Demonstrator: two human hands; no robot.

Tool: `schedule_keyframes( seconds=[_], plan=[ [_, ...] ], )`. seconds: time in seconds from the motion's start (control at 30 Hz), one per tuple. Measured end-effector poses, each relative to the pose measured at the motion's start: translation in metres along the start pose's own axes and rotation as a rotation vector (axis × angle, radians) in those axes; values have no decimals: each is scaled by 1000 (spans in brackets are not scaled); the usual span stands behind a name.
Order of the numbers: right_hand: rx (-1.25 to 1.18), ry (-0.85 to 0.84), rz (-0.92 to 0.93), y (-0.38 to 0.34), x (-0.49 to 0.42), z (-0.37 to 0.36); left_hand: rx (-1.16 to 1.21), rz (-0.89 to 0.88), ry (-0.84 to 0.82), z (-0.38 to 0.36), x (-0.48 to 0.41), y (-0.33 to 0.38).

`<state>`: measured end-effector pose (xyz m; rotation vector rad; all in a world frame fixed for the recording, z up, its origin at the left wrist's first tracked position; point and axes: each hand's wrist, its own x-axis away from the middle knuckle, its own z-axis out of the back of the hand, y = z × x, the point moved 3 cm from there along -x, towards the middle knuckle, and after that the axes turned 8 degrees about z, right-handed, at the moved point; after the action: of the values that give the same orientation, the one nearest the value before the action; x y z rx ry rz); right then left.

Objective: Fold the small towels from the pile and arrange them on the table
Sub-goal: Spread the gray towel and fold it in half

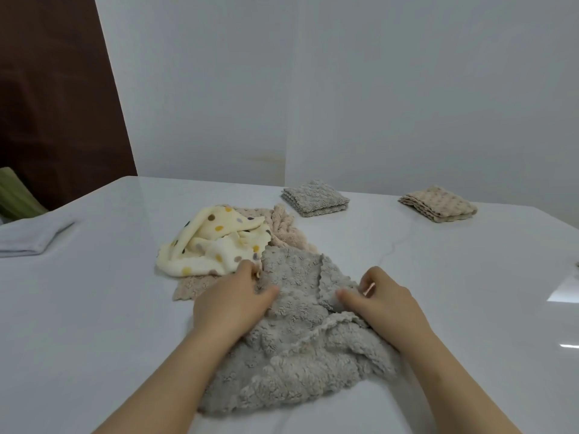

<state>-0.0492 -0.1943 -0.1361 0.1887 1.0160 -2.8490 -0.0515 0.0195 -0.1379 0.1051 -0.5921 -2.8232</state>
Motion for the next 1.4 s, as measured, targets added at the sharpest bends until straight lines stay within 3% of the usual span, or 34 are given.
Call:
schedule_keyframes(
  seconds=[0.13, 0.27, 0.4, 0.53, 0.77, 0.93, 1.1, 1.23, 1.4],
  plan=[
    [133, -141, 38, -5, 4, -4, 3, -214, 29, -17, 7, 17],
    [35, -44, 141, -8, 6, -2, 172, -403, 28, -16, 11, 23],
    [-15, 6, 244, -13, 6, -3, 282, -451, -26, -11, 14, 25],
    [-209, 30, 237, -12, 8, -3, 179, -424, -12, -13, 12, 23],
    [-517, 225, 153, -2, 3, 6, 517, -279, 286, 8, -6, 3],
    [-595, 383, 98, 6, 2, 12, 502, -164, 335, 12, -16, -14],
    [-534, 404, 33, 10, 3, 11, 385, -114, 374, 12, -17, -17],
    [-464, 443, 112, 10, 1, 12, 407, -185, 455, 22, -14, -14],
    [-177, 228, 91, 21, -11, -2, 178, -128, 166, 2, -25, -20]
  ],
)
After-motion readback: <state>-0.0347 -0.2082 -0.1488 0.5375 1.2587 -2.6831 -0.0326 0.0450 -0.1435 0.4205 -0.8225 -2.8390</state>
